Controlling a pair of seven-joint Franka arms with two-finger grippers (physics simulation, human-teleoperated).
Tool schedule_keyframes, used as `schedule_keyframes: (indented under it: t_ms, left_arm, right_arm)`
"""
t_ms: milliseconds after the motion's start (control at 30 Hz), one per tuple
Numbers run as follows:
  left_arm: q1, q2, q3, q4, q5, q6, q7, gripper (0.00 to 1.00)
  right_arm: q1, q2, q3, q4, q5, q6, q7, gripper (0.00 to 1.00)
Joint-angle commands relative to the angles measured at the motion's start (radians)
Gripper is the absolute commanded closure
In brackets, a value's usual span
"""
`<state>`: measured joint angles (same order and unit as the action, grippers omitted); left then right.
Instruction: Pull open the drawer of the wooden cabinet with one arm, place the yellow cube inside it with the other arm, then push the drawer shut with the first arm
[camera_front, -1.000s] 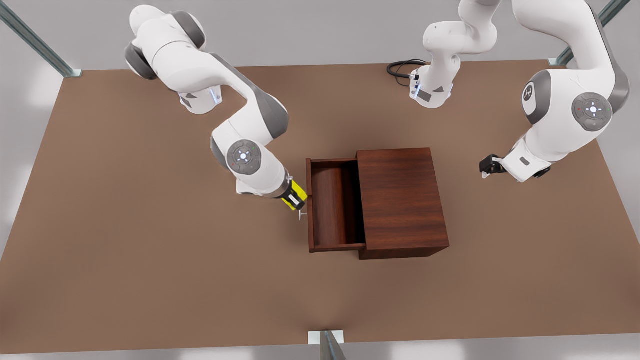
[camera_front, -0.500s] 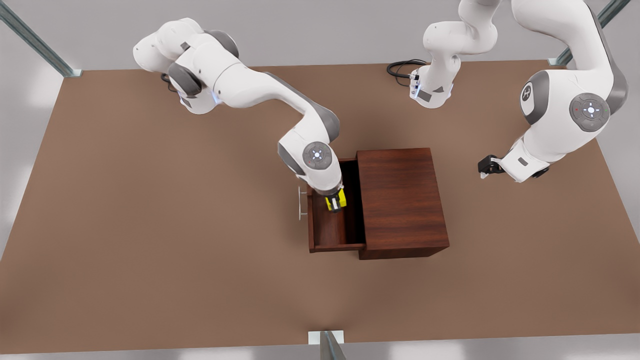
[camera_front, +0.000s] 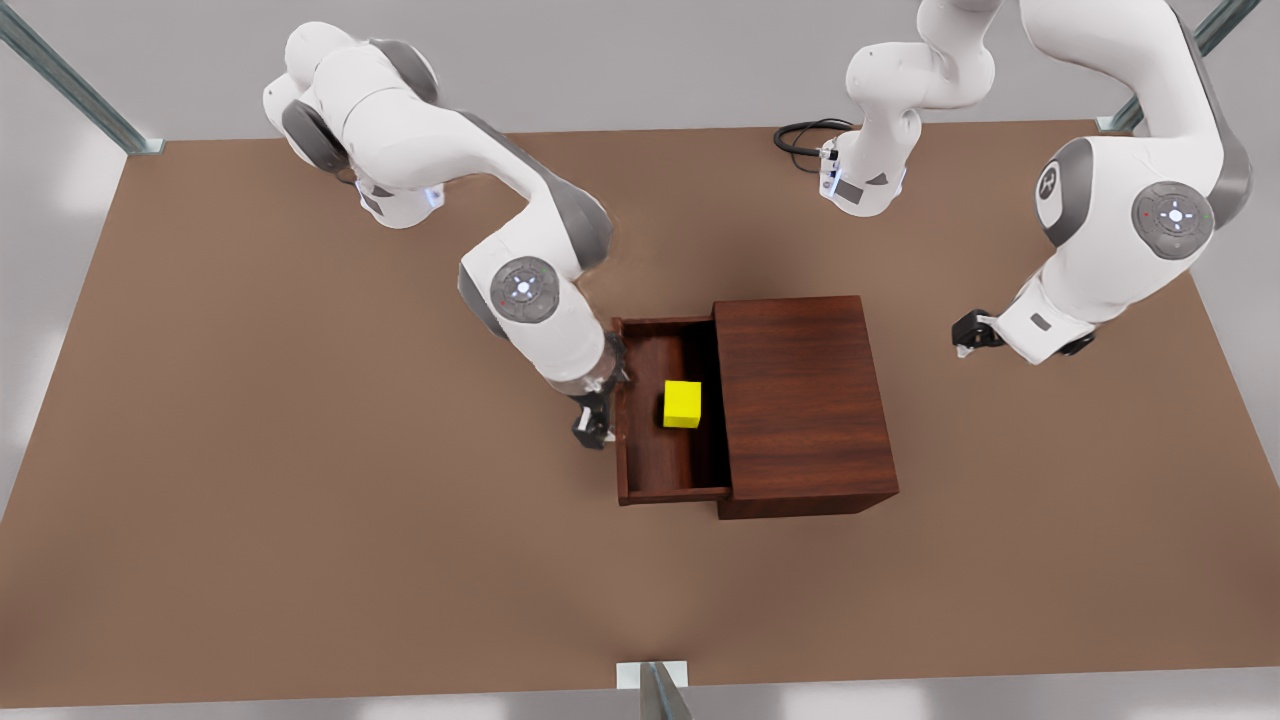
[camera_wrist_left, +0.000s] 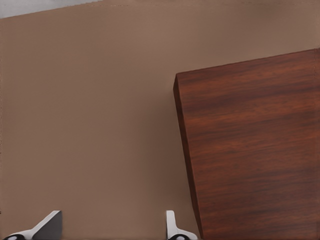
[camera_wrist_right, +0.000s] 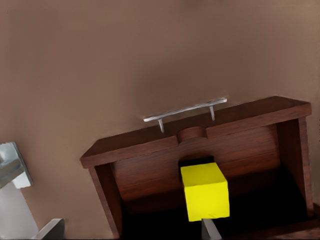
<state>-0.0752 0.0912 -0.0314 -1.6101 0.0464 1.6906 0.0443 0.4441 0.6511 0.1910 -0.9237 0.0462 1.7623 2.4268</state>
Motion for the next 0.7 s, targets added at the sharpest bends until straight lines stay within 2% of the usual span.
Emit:
schedule_keyframes:
  t_ms: [0, 67, 100, 133, 167, 233, 267, 367, 500, 567, 667]
  left_arm:
    - [-0.104, 0.015, -0.001, 0.056, 0.007, -0.017, -0.152, 0.0]
    - [-0.241, 0.013, -0.001, 0.107, 0.004, -0.078, -0.348, 0.0]
    - [-0.314, 0.015, -0.001, 0.148, 0.006, -0.108, -0.455, 0.0]
    - [-0.412, 0.062, -0.001, 0.208, 0.006, -0.109, -0.658, 0.0]
    - [-0.508, 0.133, -0.001, 0.275, 0.041, -0.109, -0.834, 0.0]
    - [-0.656, 0.317, 0.001, 0.475, 0.072, -0.105, -1.126, 0.0]
    - [-0.687, 0.375, 0.002, 0.535, 0.072, -0.095, -1.175, 0.0]
    - [-0.785, 0.498, 0.007, 0.573, 0.072, 0.211, -1.526, 0.0]
    - [-0.839, 0.64, 0.018, 0.599, 0.091, 0.521, -1.704, 0.0]
    - [-0.854, 0.743, 0.025, 0.667, 0.144, 0.601, -1.756, 0.0]
    - [-0.885, 0.792, 0.03, 0.67, 0.171, 0.65, -1.756, 0.0]
  right_arm:
    - [-0.137, -0.085, 0.042, -0.001, 0.0, -0.374, -0.417, 0.0]
    - [-0.355, -0.156, 0.041, 0.0, -0.038, -0.682, -1.135, 0.0]
    - [-0.421, -0.16, 0.039, 0.0, -0.141, -0.731, -1.372, 0.0]
    - [-0.534, -0.183, 0.051, -0.03, -0.233, -0.637, -1.725, 0.0]
    - [-0.601, -0.275, 0.048, -0.242, -0.235, -0.43, -2.025, 0.0]
    - [-0.625, -0.433, 0.021, -0.616, -0.154, -0.173, -2.189, 0.0]
    - [-0.627, -0.47, 0.016, -0.722, -0.155, -0.106, -2.224, 0.0]
    - [-0.644, -0.449, 0.015, -0.715, -0.158, -0.155, -2.298, 0.0]
    - [-0.639, -0.447, 0.016, -0.715, -0.161, -0.195, -2.307, 0.0]
    - [-0.642, -0.447, 0.016, -0.713, -0.158, -0.207, -2.304, 0.0]
    - [-0.642, -0.427, 0.016, -0.688, -0.158, -0.228, -2.299, 0.0]
